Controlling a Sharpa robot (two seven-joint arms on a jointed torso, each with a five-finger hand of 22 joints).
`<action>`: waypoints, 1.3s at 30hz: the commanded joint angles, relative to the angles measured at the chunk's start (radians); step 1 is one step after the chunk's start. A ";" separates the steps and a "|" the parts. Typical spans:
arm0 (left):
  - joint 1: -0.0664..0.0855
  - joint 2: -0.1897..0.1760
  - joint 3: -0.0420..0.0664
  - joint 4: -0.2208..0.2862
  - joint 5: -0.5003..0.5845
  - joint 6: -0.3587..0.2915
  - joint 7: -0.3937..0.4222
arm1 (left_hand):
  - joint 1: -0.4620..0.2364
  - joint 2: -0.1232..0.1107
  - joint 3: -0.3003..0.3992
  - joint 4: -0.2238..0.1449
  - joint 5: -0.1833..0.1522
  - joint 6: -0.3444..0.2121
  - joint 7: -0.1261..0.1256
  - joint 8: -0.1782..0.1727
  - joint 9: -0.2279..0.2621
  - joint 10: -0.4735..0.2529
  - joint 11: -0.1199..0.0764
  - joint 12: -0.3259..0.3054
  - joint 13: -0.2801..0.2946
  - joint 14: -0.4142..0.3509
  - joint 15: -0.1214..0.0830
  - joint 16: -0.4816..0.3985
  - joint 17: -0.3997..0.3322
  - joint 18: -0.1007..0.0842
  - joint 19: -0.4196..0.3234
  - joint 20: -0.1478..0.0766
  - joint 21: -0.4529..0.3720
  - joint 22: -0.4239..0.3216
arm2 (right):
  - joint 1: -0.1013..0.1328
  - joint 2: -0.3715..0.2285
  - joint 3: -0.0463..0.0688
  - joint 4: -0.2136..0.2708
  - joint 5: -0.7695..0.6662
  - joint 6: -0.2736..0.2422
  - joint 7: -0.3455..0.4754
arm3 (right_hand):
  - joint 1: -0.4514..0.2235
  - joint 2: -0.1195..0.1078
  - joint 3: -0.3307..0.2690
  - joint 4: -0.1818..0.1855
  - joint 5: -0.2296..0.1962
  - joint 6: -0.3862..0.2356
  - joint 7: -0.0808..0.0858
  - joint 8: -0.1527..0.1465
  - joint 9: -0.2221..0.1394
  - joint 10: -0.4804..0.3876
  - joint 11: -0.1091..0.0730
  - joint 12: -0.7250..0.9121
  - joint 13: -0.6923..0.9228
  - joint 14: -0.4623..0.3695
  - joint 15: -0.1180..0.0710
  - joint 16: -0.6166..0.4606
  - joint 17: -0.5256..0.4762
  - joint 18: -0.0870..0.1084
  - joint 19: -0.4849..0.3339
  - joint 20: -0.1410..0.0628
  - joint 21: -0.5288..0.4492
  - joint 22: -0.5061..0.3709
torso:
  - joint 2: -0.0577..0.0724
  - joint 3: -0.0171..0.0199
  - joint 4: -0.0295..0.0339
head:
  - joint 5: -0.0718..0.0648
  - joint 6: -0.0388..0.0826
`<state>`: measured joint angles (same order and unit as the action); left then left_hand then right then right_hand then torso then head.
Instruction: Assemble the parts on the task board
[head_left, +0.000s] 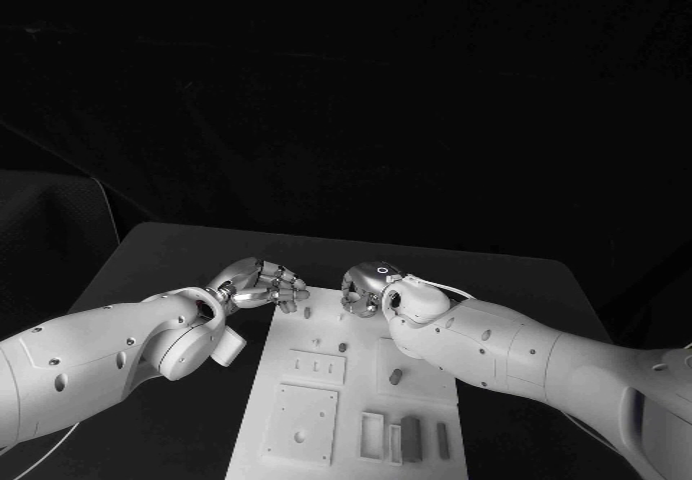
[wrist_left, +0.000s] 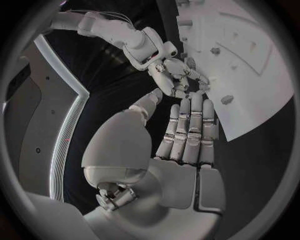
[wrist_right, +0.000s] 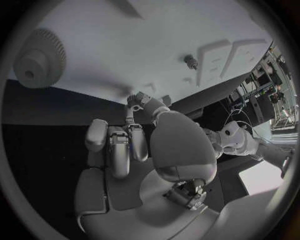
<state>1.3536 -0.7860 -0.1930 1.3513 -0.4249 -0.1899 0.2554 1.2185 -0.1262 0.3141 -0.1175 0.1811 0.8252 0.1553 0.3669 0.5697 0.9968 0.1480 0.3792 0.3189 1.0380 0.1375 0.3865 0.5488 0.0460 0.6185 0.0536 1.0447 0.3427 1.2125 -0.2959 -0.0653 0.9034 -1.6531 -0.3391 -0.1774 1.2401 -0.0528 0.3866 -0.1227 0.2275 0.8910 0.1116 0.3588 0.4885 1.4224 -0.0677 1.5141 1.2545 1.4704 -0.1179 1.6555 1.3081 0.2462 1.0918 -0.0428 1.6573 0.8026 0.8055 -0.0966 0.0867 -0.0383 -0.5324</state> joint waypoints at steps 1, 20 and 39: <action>0.001 0.003 0.001 0.000 0.007 0.000 0.006 | 0.004 0.008 -0.001 0.003 0.005 -0.005 0.003 -0.003 -0.001 -0.006 0.001 -0.005 -0.001 0.003 -0.003 -0.006 0.001 0.013 0.003 0.000 -0.004 -0.002 | 0.000 0.003 -0.001 -0.002 0.000 0.022 -0.005 | -0.008 -0.009 0.001 0.005 -0.007 0.019 0.033 -0.007 -0.001 -0.002 0.000 -0.005 -0.004 0.232 0.000 0.128 0.336 0.016 0.004 -0.001 0.147 0.003 | 0.001 -0.0004 0.0000 | 0.000 -0.002; 0.001 0.003 0.001 -0.003 0.007 0.004 0.003 | 0.004 0.008 -0.001 0.003 0.005 -0.005 0.003 -0.004 -0.002 -0.006 0.001 -0.006 -0.001 0.003 -0.003 -0.006 0.001 0.013 0.003 0.000 -0.005 -0.002 | 0.001 0.000 -0.001 0.003 0.012 0.028 -0.011 | -0.034 -0.046 0.008 0.009 -0.015 -0.175 0.045 -0.077 -0.052 -0.034 0.004 -0.046 -0.050 0.226 0.001 0.124 0.323 0.016 0.001 0.000 0.136 0.024 | 0.002 0.0003 -0.0004 | 0.000 -0.003; 0.001 -0.014 0.001 -0.013 0.041 -0.002 0.003 | 0.005 0.008 -0.002 0.003 0.005 -0.005 0.003 -0.004 -0.002 -0.006 0.001 -0.007 -0.001 0.003 -0.003 -0.007 0.002 0.013 0.003 0.000 -0.005 -0.002 | 0.027 -0.125 0.032 0.152 0.076 0.024 -0.045 | -0.050 -0.050 0.009 0.017 -0.016 -0.134 0.049 -0.043 -0.043 -0.027 0.003 -0.042 -0.044 0.221 0.000 0.121 0.314 0.016 0.003 0.001 0.136 0.030 | 0.002 0.0033 -0.0050 | 0.009 0.014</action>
<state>1.3536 -0.7978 -0.1930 1.3365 -0.4055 -0.1895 0.2511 1.2185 -0.1262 0.3141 -0.1175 0.1810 0.8252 0.1553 0.3670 0.5690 0.9968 0.1480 0.3792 0.3189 1.0380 0.1375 0.3865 0.5493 0.0460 0.6185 0.0536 1.0448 0.3423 1.2360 -0.4065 -0.0351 1.0369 -1.6042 -0.3299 -0.1927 1.1935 -0.0991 0.3960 -0.1128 0.2169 0.7462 0.1564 0.3129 0.4446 1.3920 -0.0624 1.4706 1.2095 1.4685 -0.1196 1.6555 1.3077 0.2464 1.0900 -0.0410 1.6566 0.8316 0.8072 -0.0944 0.0839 -0.0305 -0.5239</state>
